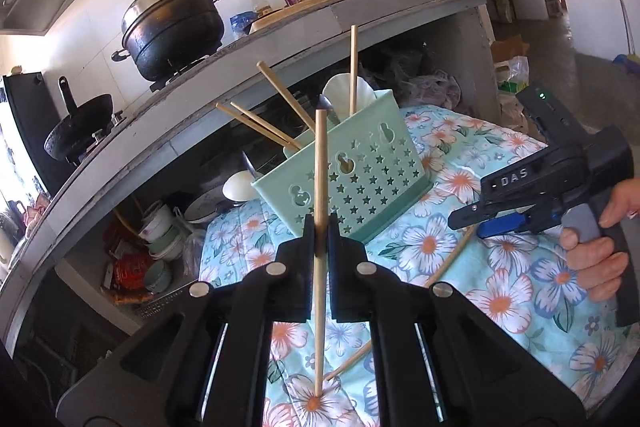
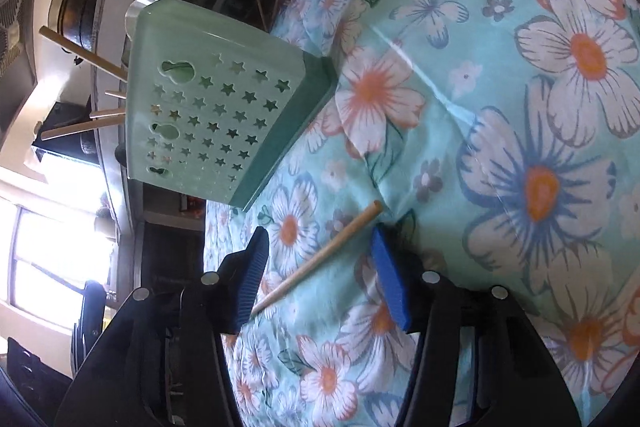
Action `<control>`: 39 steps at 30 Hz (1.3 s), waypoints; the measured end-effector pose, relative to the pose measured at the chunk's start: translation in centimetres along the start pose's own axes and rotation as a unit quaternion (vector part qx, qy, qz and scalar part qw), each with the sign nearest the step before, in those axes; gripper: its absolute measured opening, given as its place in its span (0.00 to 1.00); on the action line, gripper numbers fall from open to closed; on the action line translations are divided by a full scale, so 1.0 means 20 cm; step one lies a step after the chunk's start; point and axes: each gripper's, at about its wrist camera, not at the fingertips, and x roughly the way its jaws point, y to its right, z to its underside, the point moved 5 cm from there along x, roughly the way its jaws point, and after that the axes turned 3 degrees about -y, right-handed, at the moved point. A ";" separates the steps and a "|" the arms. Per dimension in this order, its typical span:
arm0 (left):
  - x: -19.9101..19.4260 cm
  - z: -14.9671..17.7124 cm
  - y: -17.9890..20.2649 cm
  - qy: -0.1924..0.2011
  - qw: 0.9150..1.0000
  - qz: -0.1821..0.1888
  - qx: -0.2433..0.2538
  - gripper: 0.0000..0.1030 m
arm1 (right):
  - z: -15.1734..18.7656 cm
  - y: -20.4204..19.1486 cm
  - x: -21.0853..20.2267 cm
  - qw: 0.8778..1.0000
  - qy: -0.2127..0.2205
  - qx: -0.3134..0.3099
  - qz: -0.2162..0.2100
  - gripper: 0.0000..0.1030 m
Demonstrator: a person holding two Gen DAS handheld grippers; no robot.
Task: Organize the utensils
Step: 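Lower the chopstick into the holder with the left gripper while the right grasps the last chopstick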
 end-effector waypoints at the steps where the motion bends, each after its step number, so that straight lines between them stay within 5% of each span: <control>1: 0.00 0.00 -0.01 0.000 1.000 0.000 -0.001 0.05 | -0.01 0.00 0.01 1.000 0.005 0.004 0.002 0.45; 6: -0.01 0.01 -0.01 0.001 1.000 0.001 -0.004 0.05 | -0.05 0.02 0.03 0.999 0.031 0.031 0.008 0.31; 9: -0.02 0.00 -0.01 0.001 1.000 0.000 -0.003 0.05 | -0.05 0.04 0.04 0.998 0.039 0.044 0.011 0.14; 39: -0.07 -0.05 -0.09 0.003 0.999 -0.032 -0.018 0.04 | -0.02 -0.24 -0.57 0.982 0.162 -0.096 -0.032 0.07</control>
